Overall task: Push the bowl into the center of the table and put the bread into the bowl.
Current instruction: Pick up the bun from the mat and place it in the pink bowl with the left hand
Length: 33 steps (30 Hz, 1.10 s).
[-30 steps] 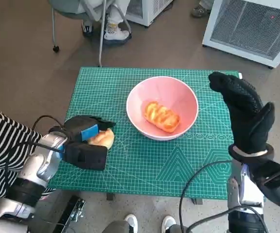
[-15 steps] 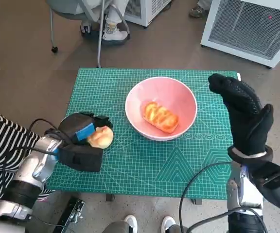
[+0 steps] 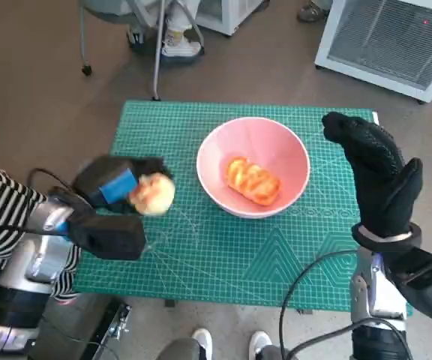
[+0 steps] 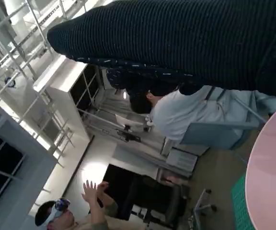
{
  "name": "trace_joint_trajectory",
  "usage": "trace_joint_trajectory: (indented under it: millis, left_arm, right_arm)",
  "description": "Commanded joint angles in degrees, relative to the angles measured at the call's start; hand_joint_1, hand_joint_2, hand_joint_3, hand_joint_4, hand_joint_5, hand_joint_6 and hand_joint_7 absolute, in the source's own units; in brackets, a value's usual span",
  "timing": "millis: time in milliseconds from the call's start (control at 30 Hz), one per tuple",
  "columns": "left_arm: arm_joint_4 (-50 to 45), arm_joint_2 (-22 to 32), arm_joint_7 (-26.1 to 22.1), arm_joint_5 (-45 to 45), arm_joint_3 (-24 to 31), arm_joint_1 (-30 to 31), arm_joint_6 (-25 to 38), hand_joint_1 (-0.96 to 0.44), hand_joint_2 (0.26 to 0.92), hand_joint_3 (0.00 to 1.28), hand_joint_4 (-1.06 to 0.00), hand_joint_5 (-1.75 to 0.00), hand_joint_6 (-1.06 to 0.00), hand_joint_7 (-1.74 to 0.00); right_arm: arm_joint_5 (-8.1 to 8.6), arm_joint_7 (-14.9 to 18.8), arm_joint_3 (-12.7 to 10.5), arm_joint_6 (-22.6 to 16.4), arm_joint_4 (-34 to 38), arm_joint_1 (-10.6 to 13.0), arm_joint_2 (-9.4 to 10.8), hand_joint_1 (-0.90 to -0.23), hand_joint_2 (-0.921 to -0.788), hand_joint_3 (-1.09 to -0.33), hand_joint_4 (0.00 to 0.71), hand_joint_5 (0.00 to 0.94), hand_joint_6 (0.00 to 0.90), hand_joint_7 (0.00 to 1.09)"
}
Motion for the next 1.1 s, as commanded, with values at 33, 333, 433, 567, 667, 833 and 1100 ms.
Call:
trace_joint_trajectory:
  millis: [33,333,433,567,667,833,1100]
  left_arm:
    - [-5.2,-3.6,1.3,-0.5,0.8,-3.6,2.0,0.0,0.92,0.05,-0.75,-1.13,-0.61,-1.14]
    - [-3.5,-11.8,5.7,1.0,-2.0,-11.3,1.2,0.0,0.92,0.07,-0.73,-1.16,-0.57,-1.19]
    - [-0.1,-13.9,5.5,1.2,-4.0,-14.0,0.7,0.0,0.92,0.07,-0.74,-1.15,-0.57,-1.17]
    - [7.6,-15.7,5.1,1.5,-6.8,-18.0,-1.6,0.0,0.92,0.06,-0.75,-1.11,-0.58,-1.2]
    - [14.4,-17.2,5.2,1.6,-8.7,-20.8,-3.3,0.0,0.919,0.05,-0.77,-1.07,-0.59,-1.21]
    - [24.8,-20.3,4.2,1.1,-11.4,-24.2,-4.5,0.0,0.92,0.1,-0.73,-1.15,-0.51,-1.24]
    - [33.2,-22.3,-4.3,0.8,-14.8,-26.5,-0.4,-0.02,0.797,0.02,-0.23,-0.1,-0.26,-0.11]
  right_arm:
    - [-0.07,0.4,-0.1,0.5,0.7,0.7,0.0,-0.693,-0.921,-0.748,0.184,0.0,0.093,0.42]
    - [0.36,0.4,-0.1,0.8,0.3,1.2,0.3,-0.697,-0.921,-0.746,0.183,0.0,0.091,0.42]
    - [0.39,0.4,-0.1,0.7,0.3,1.5,0.3,-0.697,-0.921,-0.744,0.182,0.0,0.09,0.42]
    - [0.37,0.4,-0.3,0.3,0.0,2.0,0.3,-0.697,-0.921,-0.743,0.182,0.0,0.089,0.42]
    - [0.45,0.4,-0.5,0.1,-0.1,2.4,0.3,-0.699,-0.921,-0.744,0.18,0.001,0.088,0.42]
    - [0.38,-0.1,-0.8,-0.1,-0.6,2.9,0.3,-0.699,-0.921,-0.743,0.18,0.002,0.087,0.43]
    - [0.27,-0.9,-1.4,0.5,-2.5,3.6,0.4,-0.701,-0.921,-0.744,0.181,0.002,0.082,0.43]
